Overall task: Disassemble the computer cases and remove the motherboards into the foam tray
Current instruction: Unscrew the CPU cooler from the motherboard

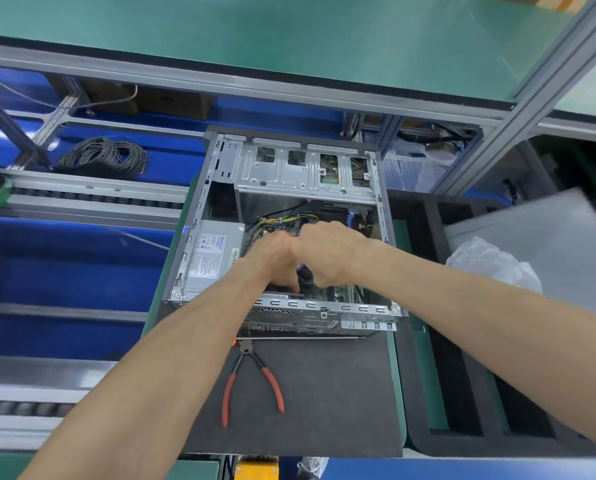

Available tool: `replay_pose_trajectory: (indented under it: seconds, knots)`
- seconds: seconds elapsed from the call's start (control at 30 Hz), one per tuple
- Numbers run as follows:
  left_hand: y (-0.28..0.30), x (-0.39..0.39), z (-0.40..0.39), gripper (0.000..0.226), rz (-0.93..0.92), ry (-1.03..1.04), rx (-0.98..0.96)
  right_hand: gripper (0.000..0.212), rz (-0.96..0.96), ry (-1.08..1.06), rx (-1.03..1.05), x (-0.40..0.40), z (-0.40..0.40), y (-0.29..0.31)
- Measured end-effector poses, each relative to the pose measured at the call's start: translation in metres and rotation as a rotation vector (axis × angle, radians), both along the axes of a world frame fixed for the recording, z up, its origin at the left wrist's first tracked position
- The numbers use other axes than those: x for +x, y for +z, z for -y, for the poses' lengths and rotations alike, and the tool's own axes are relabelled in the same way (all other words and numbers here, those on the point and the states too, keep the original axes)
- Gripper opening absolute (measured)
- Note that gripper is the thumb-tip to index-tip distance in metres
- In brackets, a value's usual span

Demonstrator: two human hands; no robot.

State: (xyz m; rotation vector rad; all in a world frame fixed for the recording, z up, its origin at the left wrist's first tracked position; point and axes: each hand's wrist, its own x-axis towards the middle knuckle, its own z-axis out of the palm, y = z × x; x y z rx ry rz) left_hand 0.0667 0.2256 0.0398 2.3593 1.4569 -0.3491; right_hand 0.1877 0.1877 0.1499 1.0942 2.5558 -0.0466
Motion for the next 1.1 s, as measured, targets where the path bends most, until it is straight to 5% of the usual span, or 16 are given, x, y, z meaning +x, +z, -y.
replay_pose_trajectory:
  seconds: [0.1, 0.23, 0.3, 0.4, 0.47, 0.7, 0.83, 1.1]
  knots:
    - [-0.002, -0.002, 0.002, 0.059, 0.071, -0.001, 0.064, 0.026, 0.016, -0.246, -0.1, 0.005, -0.013, 0.003]
    - [-0.007, -0.002, 0.002, 0.084, 0.051, -0.032, 0.096, 0.014, 0.153, -0.571, -0.492, 0.016, -0.021, 0.008]
    - [-0.009, -0.002, 0.0, 0.084, 0.057, -0.033, 0.087, 0.006, 0.197, -0.458, -0.403, 0.018, -0.016, 0.007]
    - [-0.012, -0.004, 0.0, 0.086, 0.066, -0.03, 0.085, 0.007, 0.326, 0.139, 0.034, 0.014, -0.002, 0.002]
    - [-0.012, -0.005, 0.001, 0.079, 0.06, -0.036, 0.085, 0.007, 0.331, 0.36, 0.11, 0.011, 0.002, 0.002]
    - [-0.004, -0.006, 0.002, 0.073, 0.085, 0.0, 0.06, 0.022, -0.023, -0.303, -0.155, 0.01, -0.022, 0.009]
    - [-0.003, -0.004, 0.002, 0.069, 0.088, -0.013, 0.057, 0.024, -0.199, -0.511, -0.24, 0.005, -0.023, 0.004]
    - [-0.003, -0.005, 0.004, 0.061, 0.126, 0.007, 0.039, 0.021, -0.036, -0.288, -0.191, -0.003, -0.014, 0.007]
